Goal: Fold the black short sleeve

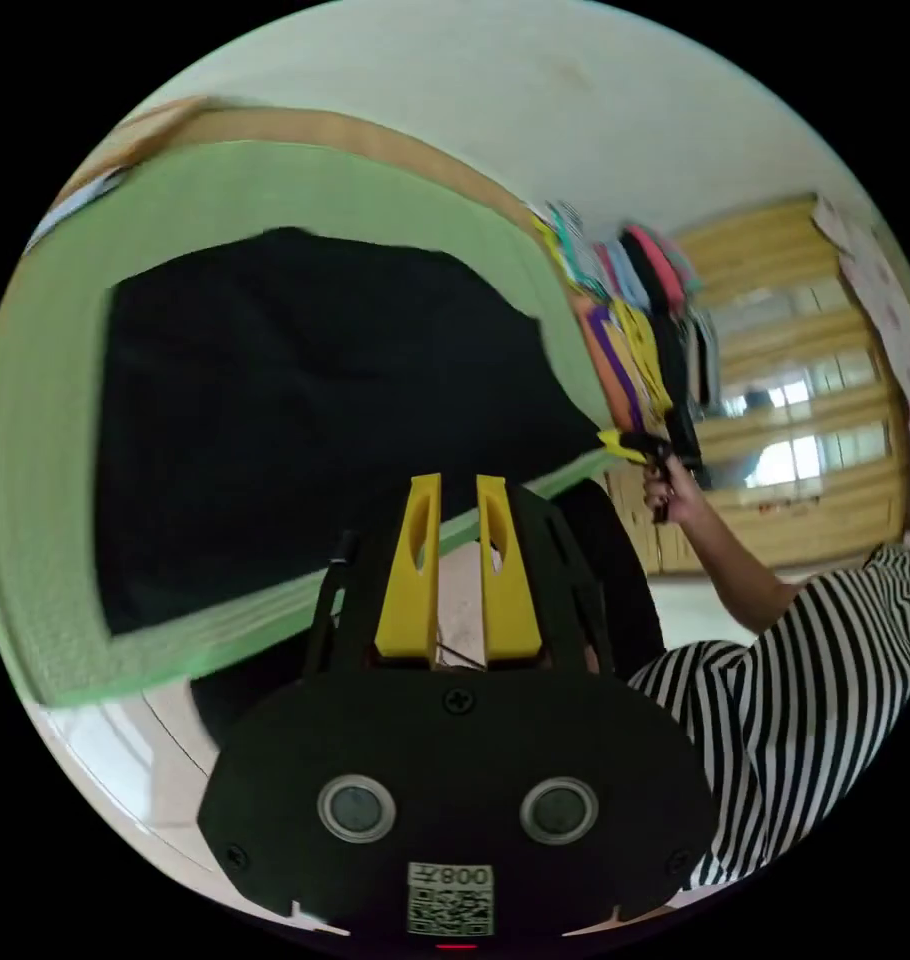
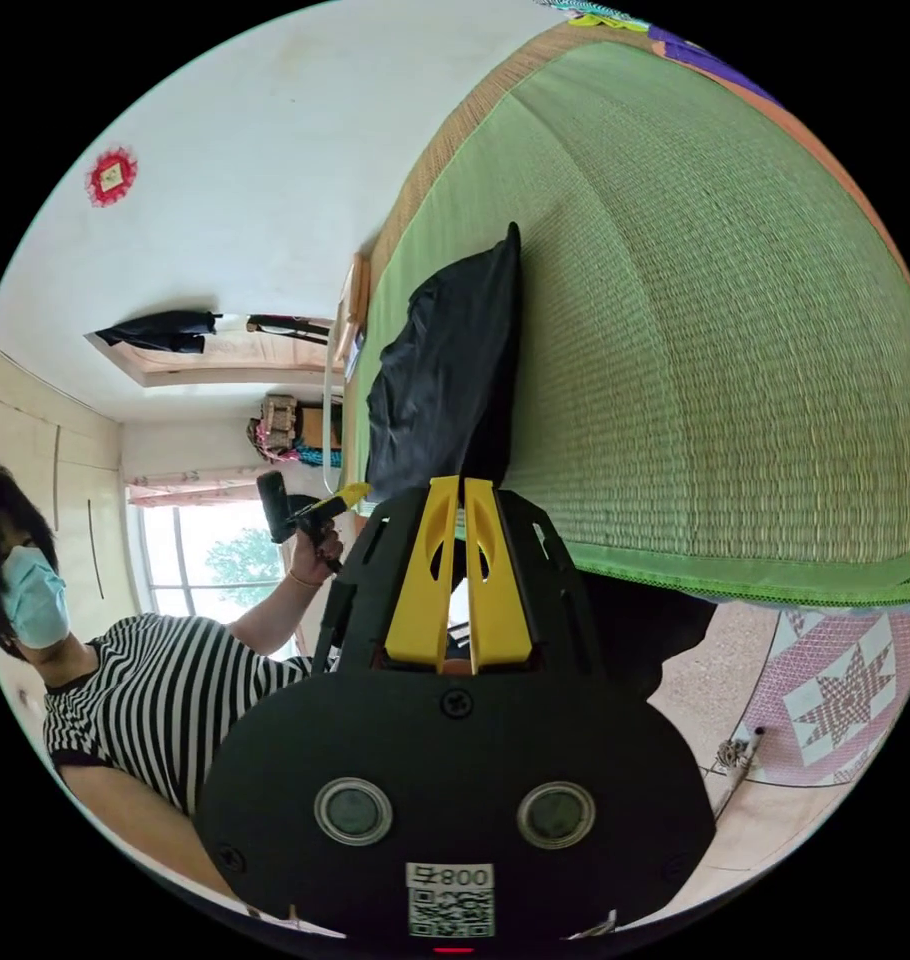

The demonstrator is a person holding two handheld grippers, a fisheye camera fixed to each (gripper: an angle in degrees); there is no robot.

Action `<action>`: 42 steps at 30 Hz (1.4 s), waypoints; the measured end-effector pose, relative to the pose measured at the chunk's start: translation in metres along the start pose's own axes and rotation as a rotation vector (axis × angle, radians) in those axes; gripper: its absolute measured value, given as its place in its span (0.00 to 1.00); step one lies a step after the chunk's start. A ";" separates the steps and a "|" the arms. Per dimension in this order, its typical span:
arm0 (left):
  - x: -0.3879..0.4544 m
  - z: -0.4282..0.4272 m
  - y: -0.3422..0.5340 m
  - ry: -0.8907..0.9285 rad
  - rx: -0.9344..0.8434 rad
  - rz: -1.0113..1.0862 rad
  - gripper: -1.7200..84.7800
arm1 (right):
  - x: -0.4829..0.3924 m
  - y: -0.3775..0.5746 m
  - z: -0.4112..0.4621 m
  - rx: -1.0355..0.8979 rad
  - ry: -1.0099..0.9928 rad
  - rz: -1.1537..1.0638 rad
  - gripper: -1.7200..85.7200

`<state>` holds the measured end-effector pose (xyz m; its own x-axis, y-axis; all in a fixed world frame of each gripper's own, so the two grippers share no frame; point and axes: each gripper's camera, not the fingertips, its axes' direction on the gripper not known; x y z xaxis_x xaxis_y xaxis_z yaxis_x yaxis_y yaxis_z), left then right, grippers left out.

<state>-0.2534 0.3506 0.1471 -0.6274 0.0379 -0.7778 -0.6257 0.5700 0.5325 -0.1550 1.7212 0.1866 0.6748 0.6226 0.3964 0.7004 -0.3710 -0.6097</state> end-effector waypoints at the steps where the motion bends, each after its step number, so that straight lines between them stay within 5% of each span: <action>1: 0.014 0.013 -0.008 0.014 -0.031 0.052 0.11 | 0.000 0.000 -0.002 0.002 -0.007 -0.005 0.03; 6: 0.133 0.107 -0.058 -0.127 -0.204 0.495 0.13 | -0.003 -0.002 -0.016 0.027 -0.091 -0.041 0.03; 11: 0.175 0.167 -0.071 -0.421 -0.306 0.638 0.09 | -0.003 -0.012 -0.013 -0.015 -0.078 -0.071 0.03; 21: 0.145 0.161 -0.087 -0.152 -0.160 0.336 0.05 | 0.056 -0.029 -0.048 0.142 -0.168 0.002 0.10; 42: 0.116 0.198 -0.097 -0.090 -0.212 0.340 0.05 | 0.049 -0.172 0.018 0.073 -0.149 0.135 0.10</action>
<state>-0.1742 0.4622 -0.0610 -0.7777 0.2717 -0.5669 -0.4774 0.3314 0.8138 -0.2467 1.8284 0.2989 0.7159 0.6674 0.2051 0.5834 -0.4103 -0.7009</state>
